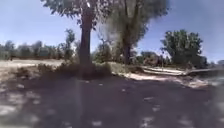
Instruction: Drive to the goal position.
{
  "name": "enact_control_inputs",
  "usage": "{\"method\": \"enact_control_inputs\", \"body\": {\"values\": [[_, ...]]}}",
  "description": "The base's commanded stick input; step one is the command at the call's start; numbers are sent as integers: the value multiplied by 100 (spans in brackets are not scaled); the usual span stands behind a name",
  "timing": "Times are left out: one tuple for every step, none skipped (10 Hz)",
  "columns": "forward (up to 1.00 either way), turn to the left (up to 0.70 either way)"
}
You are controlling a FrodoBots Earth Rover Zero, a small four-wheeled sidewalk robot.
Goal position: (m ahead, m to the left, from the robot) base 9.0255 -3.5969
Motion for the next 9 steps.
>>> {"method": "enact_control_inputs", "body": {"values": [[85, 0], [85, 0], [85, 0], [85, 0], [85, -18], [85, -34], [85, -34], [85, -19], [85, 0]]}}
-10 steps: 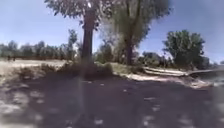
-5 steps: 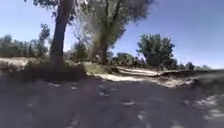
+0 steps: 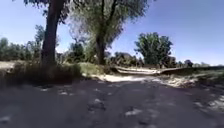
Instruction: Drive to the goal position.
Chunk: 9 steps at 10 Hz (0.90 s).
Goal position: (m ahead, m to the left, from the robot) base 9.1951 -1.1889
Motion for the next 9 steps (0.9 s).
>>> {"method": "enact_control_inputs", "body": {"values": [[85, 0], [85, 0], [85, 0], [85, 0], [85, -3], [85, -31], [85, -34], [85, -17], [85, 0]]}}
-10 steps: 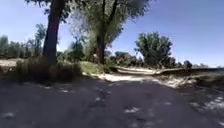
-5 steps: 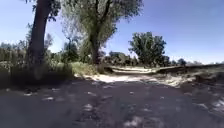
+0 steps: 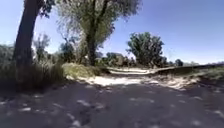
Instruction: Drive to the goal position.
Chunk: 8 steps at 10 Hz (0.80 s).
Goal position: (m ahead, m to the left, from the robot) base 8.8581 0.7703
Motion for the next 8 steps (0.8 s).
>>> {"method": "enact_control_inputs", "body": {"values": [[85, 0], [85, 0], [85, 0], [85, 0], [85, 0], [85, 0], [85, 0], [85, 0]]}}
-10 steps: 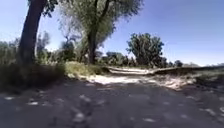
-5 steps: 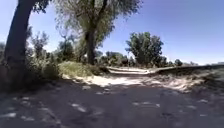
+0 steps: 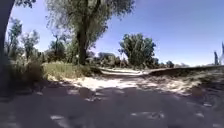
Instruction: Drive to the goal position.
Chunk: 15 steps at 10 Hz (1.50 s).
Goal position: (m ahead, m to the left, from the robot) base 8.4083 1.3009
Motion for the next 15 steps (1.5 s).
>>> {"method": "enact_control_inputs", "body": {"values": [[85, 0], [85, -2], [85, 0], [85, 0], [85, 0], [85, 0], [85, 0], [85, 0], [85, 0], [85, -4], [85, -19], [85, -34], [85, -34], [85, -3], [85, 0]]}}
